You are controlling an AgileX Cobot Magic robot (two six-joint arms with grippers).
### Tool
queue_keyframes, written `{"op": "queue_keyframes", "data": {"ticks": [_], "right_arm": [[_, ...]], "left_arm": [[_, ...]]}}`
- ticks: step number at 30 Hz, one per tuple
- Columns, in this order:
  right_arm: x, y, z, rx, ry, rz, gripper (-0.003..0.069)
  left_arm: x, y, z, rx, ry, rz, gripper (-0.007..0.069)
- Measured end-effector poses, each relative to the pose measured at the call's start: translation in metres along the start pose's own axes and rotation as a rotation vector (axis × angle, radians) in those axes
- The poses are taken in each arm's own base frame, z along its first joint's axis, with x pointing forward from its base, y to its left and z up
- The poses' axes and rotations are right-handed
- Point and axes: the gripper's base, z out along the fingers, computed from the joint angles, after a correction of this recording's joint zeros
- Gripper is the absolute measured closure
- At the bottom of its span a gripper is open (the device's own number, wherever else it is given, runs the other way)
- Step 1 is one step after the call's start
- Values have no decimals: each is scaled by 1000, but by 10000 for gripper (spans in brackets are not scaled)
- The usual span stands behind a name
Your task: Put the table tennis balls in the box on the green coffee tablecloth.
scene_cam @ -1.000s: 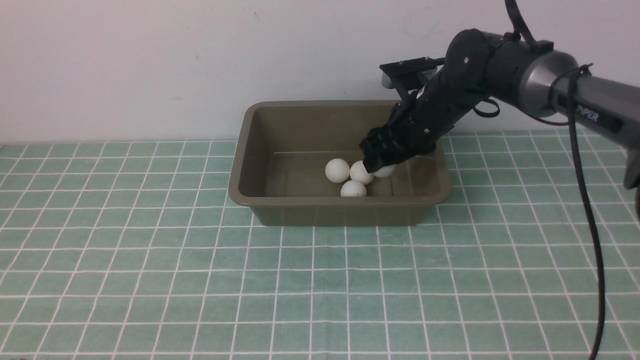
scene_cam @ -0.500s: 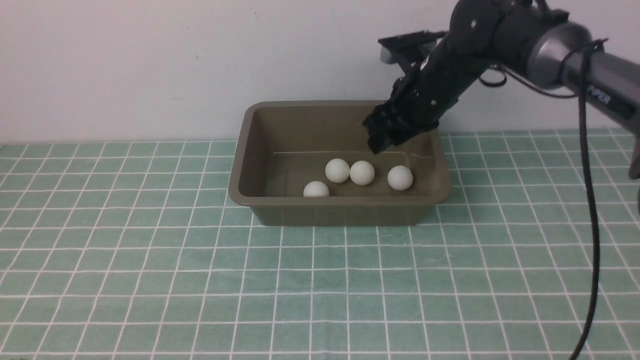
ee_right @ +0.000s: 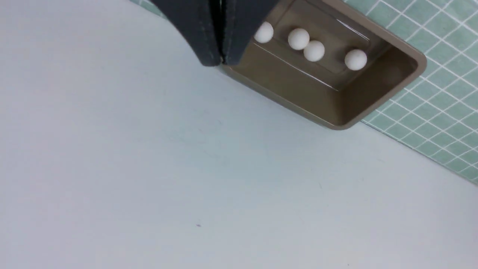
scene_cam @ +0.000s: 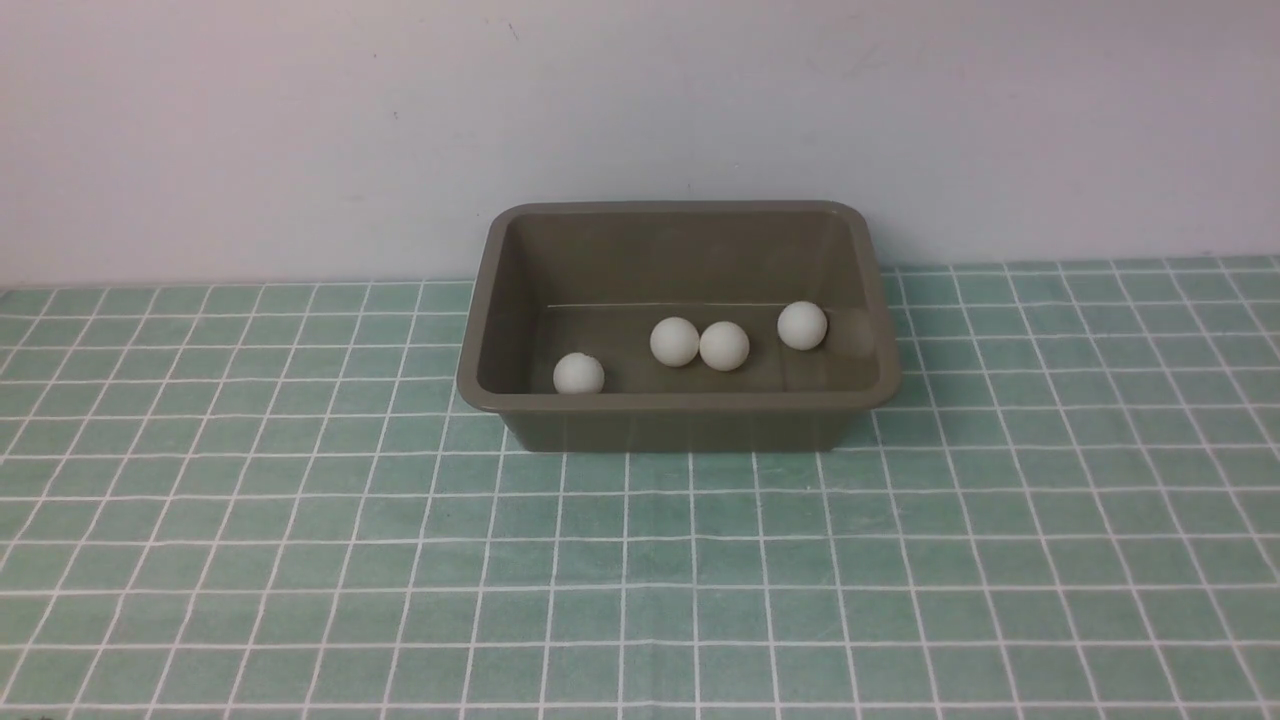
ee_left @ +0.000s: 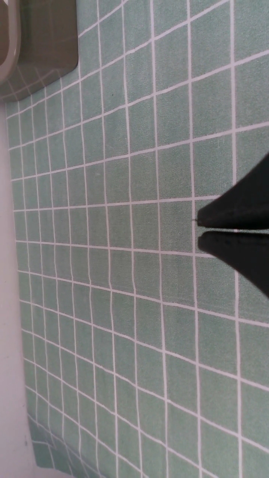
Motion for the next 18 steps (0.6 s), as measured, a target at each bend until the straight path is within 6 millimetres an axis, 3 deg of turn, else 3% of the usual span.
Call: {"op": "queue_keyframes", "data": {"ticks": [2, 4, 5, 8, 11, 13, 18], "right_arm": [[39, 9, -27, 35, -28, 20, 670], [73, 17, -39, 66, -68, 56, 670], [99, 24, -49, 80, -92, 78, 670], [173, 40, -46, 123, -116, 154, 670], [227, 51, -46, 154, -89, 224, 670], [252, 55, -47, 179, -69, 245, 670], [259, 55, -52, 207, -84, 205, 670]], "left_arm": [[0, 0, 0, 0, 0, 0, 629], [0, 0, 0, 0, 0, 0, 629], [0, 0, 0, 0, 0, 0, 629], [0, 0, 0, 0, 0, 3, 629], [0, 0, 0, 0, 0, 4, 629], [0, 0, 0, 0, 0, 4, 629], [0, 0, 0, 0, 0, 9, 629]]}}
